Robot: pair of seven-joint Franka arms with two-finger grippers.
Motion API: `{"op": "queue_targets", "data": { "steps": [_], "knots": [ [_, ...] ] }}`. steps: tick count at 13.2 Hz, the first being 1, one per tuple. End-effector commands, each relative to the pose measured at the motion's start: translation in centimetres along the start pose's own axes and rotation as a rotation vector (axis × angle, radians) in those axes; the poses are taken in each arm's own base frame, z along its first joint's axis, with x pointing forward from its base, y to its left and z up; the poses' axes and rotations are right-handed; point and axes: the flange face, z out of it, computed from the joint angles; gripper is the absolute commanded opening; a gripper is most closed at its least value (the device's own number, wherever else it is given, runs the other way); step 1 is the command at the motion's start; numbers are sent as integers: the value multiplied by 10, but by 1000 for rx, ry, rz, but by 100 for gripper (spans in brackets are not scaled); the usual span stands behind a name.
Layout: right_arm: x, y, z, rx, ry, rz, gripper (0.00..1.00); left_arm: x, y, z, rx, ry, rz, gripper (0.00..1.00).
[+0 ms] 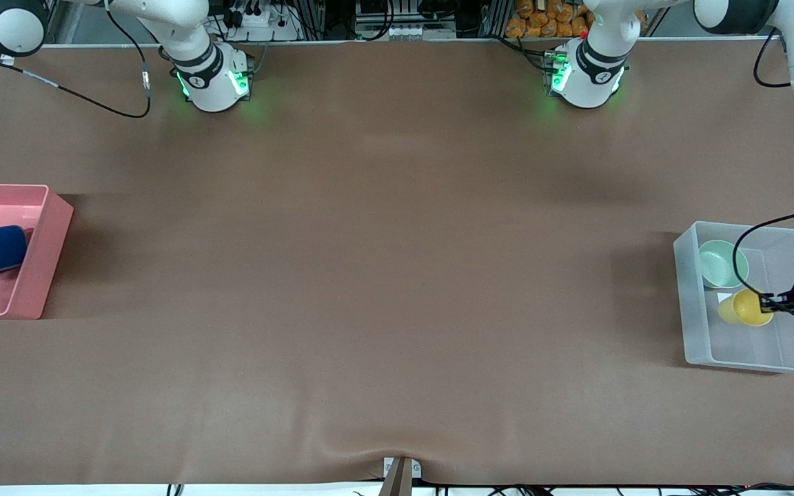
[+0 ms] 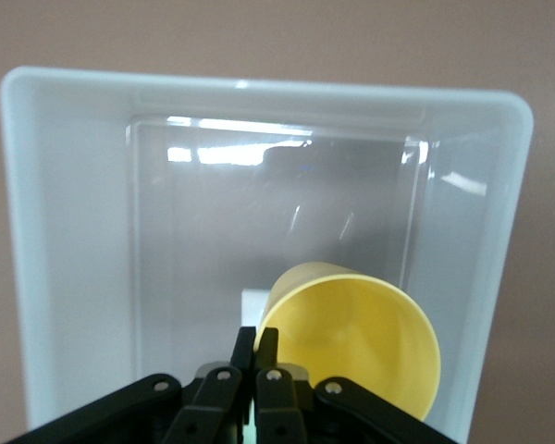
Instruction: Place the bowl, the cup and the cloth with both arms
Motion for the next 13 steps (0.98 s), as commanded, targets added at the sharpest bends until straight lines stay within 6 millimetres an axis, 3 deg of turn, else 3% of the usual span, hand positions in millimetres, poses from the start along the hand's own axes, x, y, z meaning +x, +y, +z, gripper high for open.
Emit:
{"op": "queue_targets", "data": {
  "steps": [1, 2, 3, 4, 7, 11, 13],
  "knots": [
    [2, 3, 8, 11, 14, 4, 0, 9, -5, 6, -45, 60, -8, 0],
    [2, 2, 7, 10, 15, 2, 0, 11, -4, 10, -48, 69, -8, 0],
    [4, 0, 5, 9, 13, -4, 36, 12, -4, 12, -44, 75, -9, 0],
    [10, -5, 0, 3, 18, -11, 99, 13, -4, 13, -41, 86, -9, 0],
    [13, -15, -40, -13, 34, -20, 100, 16, -2, 29, -25, 103, 4, 0],
    [3, -49, -136, -10, 33, -35, 100, 18, 5, 48, -19, 98, 15, 0],
    [-1, -69, -175, -17, 42, -13, 100, 18, 6, 53, -18, 91, 19, 26]
  ]
}}
